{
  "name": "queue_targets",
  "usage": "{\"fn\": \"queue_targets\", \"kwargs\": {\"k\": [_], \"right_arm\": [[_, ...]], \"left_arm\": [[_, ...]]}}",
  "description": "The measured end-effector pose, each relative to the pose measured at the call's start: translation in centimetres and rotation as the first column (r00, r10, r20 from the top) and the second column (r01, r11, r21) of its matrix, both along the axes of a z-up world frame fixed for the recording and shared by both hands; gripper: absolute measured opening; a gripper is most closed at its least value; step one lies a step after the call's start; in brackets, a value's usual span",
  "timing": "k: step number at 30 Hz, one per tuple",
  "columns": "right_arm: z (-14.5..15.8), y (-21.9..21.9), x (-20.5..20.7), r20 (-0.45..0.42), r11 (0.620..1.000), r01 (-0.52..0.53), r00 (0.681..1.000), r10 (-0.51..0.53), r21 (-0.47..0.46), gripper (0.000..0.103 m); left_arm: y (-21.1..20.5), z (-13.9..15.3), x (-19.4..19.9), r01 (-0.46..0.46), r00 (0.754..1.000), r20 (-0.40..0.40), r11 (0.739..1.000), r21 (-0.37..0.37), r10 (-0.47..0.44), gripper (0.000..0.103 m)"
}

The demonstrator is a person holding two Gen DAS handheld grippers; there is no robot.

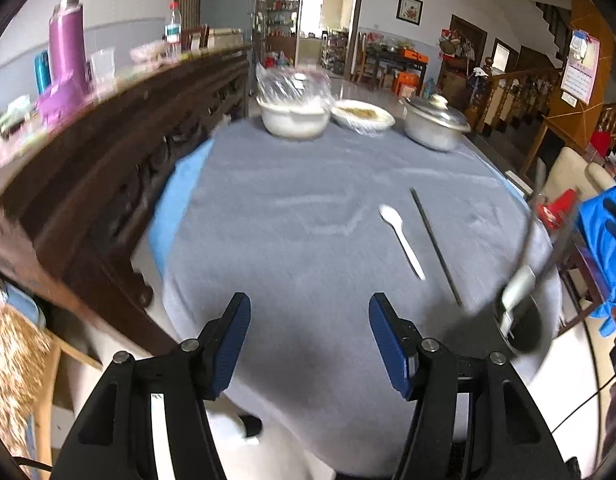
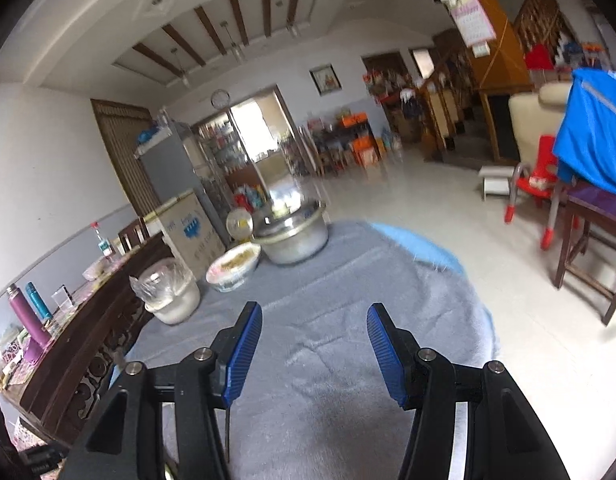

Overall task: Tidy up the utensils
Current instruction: 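Move the right gripper away from the holder and lower it toward the cloth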

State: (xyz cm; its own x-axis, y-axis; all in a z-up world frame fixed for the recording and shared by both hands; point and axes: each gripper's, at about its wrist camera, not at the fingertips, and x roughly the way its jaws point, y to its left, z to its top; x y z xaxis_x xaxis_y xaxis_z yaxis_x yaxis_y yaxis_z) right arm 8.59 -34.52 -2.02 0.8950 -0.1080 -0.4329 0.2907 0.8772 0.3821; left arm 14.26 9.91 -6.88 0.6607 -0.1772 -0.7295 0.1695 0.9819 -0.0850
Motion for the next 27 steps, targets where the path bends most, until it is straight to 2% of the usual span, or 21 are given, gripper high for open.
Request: {"fn": "queue_targets", "kwargs": {"k": [4,7,9,11,12,15,17,19,22,25,26,27], "right_arm": [[-2.4,-0.8,5.5,-0.119,0.995,-0.079,0.989,0.086,0.062,0.059],[-4.2,-0.1,10.2,-0.199,0.98,-0.165,0.963,0.184,0.108,0.059],[-5.4,0.9,13.4,-0.243,0.961,-0.243,0.932,0.269,0.13,0.058],[-6.7,2.7,17.1,-0.301,0.931,-0.328,0.882,0.363,0.161,0.057],[-7.3,3.6,18.7,-0.326,0.914,-0.364,0.855,0.404,0.18,0.053],[-9.1,6.8,24.2,-0.406,0.855,-0.453,0.752,0.519,0.254,0.043],[-10.2,8.5,27.2,-0.459,0.834,-0.476,0.696,0.551,0.279,0.037],[-11.1,9.9,29.6,-0.501,0.819,-0.484,0.65,0.572,0.308,0.036],[-12.6,12.0,32.7,-0.583,0.82,-0.473,0.583,0.565,0.322,0.034],[-14.0,13.6,34.3,-0.654,0.834,-0.461,0.536,0.534,0.303,0.027],[-14.4,13.9,34.7,-0.688,0.848,-0.453,0.523,0.503,0.276,0.024],[-14.5,14.2,34.9,-0.7,0.859,-0.448,0.53,0.478,0.247,0.021]], "left_arm": [[0.7,0.0,4.4,-0.009,1.0,0.007,1.0,0.006,0.009,0.062],[0.4,-0.7,7.4,0.01,1.0,-0.014,1.0,-0.011,-0.01,0.062],[-0.5,-1.5,9.4,0.033,0.999,-0.042,0.999,-0.035,-0.034,0.062],[-1.5,-2.4,11.0,0.062,0.995,-0.073,0.996,-0.063,-0.067,0.062],[-2.2,-2.7,11.5,0.074,0.993,-0.087,0.995,-0.074,-0.08,0.062],[-4.1,-4.1,13.4,0.099,0.982,-0.148,0.988,-0.115,-0.115,0.062],[-4.9,-4.8,14.4,0.101,0.974,-0.186,0.985,-0.14,-0.127,0.062],[-5.7,-5.6,15.5,0.092,0.963,-0.24,0.984,-0.152,-0.127,0.062],[-6.1,-6.1,16.7,0.081,0.948,-0.29,0.982,-0.173,-0.129,0.062],[-6.1,-6.0,17.4,0.067,0.941,-0.317,0.982,-0.177,-0.121,0.062],[-6.0,-5.9,17.6,0.068,0.94,-0.318,0.981,-0.182,-0.124,0.062],[-6.0,-5.8,17.8,0.069,0.94,-0.317,0.98,-0.186,-0.126,0.062]]}}
